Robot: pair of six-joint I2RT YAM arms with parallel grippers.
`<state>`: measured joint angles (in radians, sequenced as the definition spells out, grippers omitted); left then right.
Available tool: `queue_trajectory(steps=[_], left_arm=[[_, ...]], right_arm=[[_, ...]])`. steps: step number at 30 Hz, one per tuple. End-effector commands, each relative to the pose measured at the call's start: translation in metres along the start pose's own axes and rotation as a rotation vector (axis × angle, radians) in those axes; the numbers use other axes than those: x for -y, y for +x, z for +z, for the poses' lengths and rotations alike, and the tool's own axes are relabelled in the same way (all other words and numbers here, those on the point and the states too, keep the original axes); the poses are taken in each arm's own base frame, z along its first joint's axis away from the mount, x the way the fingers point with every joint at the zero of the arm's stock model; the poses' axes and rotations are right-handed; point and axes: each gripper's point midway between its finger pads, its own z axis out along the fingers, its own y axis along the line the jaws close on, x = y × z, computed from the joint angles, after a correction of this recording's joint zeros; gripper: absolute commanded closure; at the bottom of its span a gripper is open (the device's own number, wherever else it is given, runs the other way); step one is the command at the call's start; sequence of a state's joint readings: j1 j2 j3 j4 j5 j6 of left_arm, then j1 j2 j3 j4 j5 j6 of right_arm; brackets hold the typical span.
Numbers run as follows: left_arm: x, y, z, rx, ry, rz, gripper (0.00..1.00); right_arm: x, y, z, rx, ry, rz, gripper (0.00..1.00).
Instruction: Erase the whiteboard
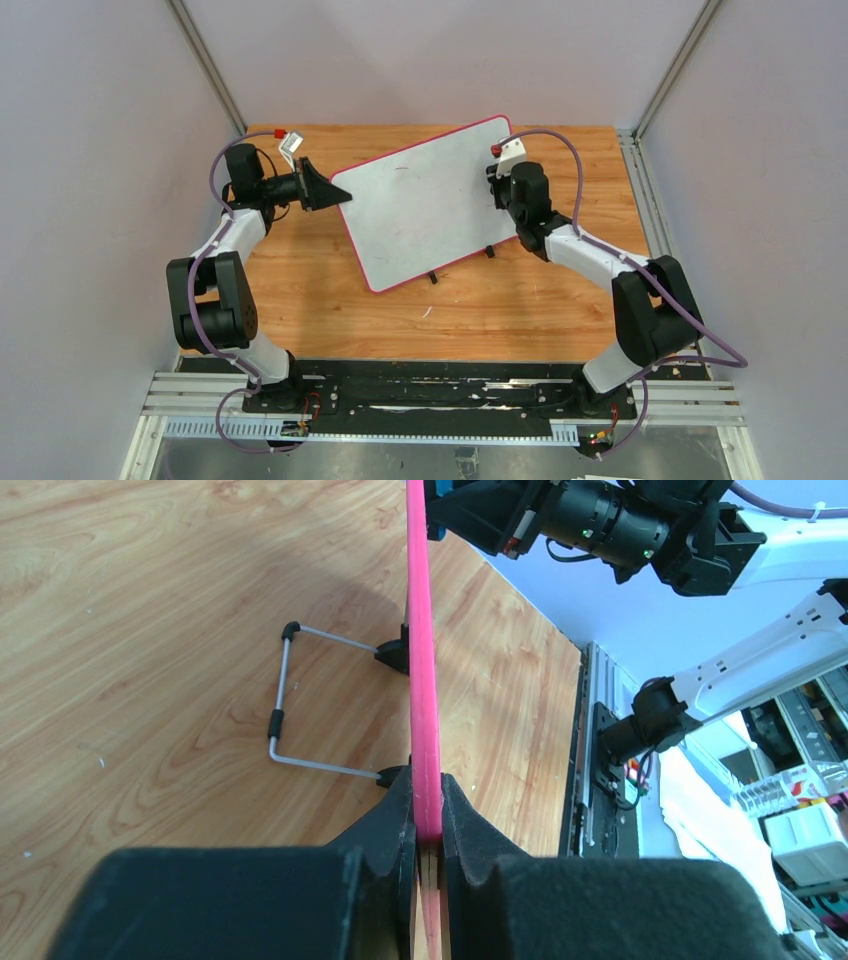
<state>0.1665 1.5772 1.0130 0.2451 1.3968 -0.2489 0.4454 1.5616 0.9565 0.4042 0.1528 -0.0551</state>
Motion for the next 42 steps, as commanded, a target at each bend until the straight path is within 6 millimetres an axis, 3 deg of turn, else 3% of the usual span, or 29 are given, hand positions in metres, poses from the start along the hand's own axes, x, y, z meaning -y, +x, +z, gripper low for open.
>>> queue_trajectory(steps=[1, 9, 13, 19, 27, 31, 37, 42], left_arm=[[0.01, -0.003, 0.001, -0.01, 0.061, 0.082, 1.0], [0.009, -0.002, 0.001, -0.011, 0.061, 0.082, 1.0], [0.01, -0.002, 0.001, -0.011, 0.064, 0.083, 1.0], [0.012, -0.001, 0.001, -0.012, 0.067, 0.085, 1.0], [0.012, -0.002, 0.001, -0.012, 0.069, 0.089, 1.0], [0.011, -0.001, 0.001, -0.013, 0.069, 0.086, 1.0], [0.01, -0.001, 0.001, -0.013, 0.068, 0.083, 1.0], [0.009, -0.001, 0.001, -0.012, 0.065, 0.079, 1.0]], right_arm=[[-0.028, -0.008, -0.006, 0.033, -0.071, 0.033, 0.99], [-0.1, -0.027, -0.023, 0.082, -0.187, -0.006, 0.99], [-0.114, -0.034, -0.026, 0.098, -0.194, -0.031, 0.99], [-0.088, -0.02, -0.01, 0.035, -0.114, -0.064, 0.99], [-0.008, 0.004, -0.005, -0.015, 0.022, 0.001, 0.99], [0.02, 0.013, -0.008, -0.029, 0.069, 0.027, 0.99], [0.034, 0.024, -0.015, -0.039, 0.109, 0.039, 0.99], [0.017, 0.032, -0.023, -0.023, 0.039, 0.098, 0.99]])
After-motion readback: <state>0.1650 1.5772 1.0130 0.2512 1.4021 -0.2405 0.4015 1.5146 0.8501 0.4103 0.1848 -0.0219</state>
